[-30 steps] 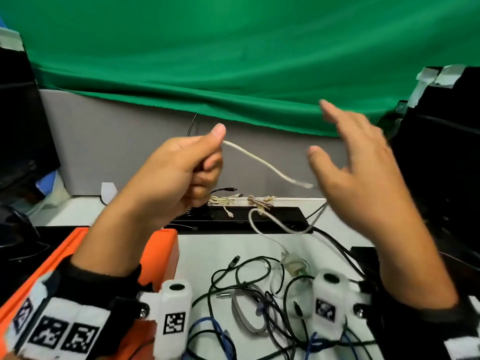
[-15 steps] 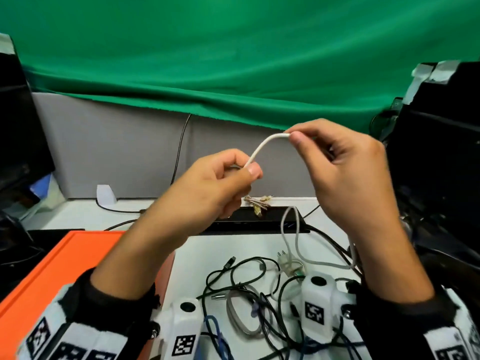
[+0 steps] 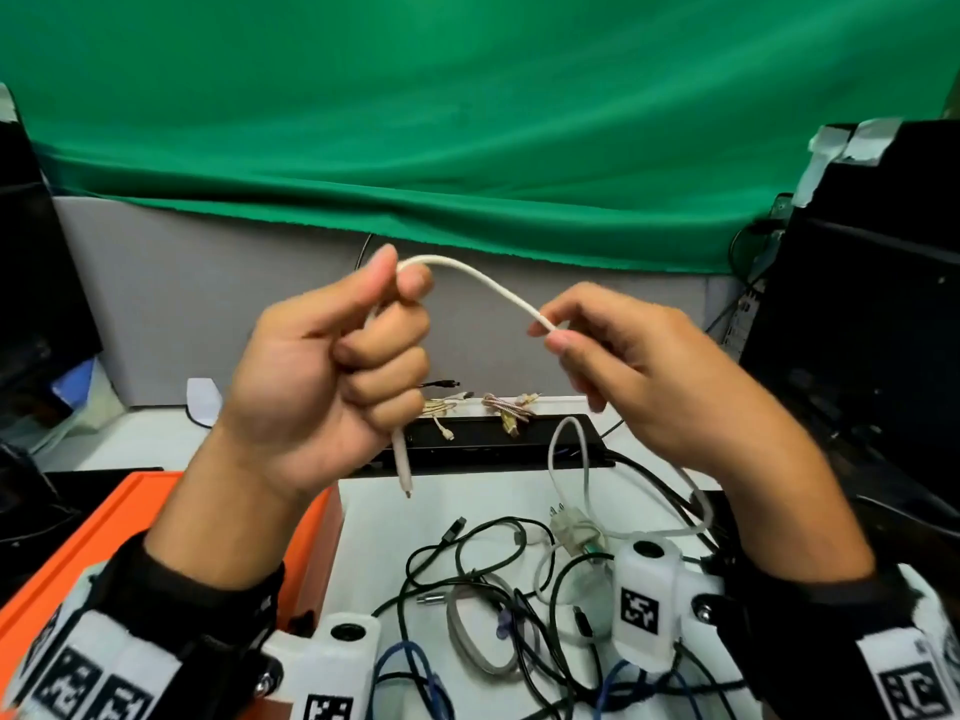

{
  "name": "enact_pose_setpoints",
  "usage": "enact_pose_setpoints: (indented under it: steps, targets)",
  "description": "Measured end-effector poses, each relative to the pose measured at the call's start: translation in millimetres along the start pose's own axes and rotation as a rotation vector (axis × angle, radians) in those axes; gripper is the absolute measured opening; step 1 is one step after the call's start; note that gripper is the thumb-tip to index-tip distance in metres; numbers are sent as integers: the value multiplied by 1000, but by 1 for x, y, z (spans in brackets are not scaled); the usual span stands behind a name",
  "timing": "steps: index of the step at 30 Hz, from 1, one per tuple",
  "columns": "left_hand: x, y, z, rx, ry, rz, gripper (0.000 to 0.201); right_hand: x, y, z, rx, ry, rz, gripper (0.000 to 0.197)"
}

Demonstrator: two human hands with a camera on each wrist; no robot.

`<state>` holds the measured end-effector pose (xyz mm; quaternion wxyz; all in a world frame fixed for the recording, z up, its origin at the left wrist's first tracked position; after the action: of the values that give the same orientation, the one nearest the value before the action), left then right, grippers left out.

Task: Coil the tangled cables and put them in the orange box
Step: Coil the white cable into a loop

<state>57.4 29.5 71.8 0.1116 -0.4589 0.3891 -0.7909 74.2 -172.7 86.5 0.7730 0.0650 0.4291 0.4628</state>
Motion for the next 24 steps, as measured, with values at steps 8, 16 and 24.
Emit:
enact_pose_setpoints:
  steps: [8,16,24]
  targets:
    - [-6,-15,1,449,-348,-54,36,61,6,-5,20,242,-44,18]
    - [-5,-15,-3,442,-541,750,36,65,21,-8,-58,209,-88,22]
    - [13,-19,-11,430,-447,745,48,23,1,4,83,-216,-86,15]
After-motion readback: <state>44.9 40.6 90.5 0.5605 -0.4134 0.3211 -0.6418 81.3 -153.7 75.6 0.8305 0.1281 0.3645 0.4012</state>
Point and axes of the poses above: each hand's wrist, its own z-axis towards the middle knuckle, its own x-axis out of the palm, y = z × x, the point moved 4 cm from there along z, towards the middle knuckle, and after that the axes turned 12 degrees about -y, right-handed, at the moved point
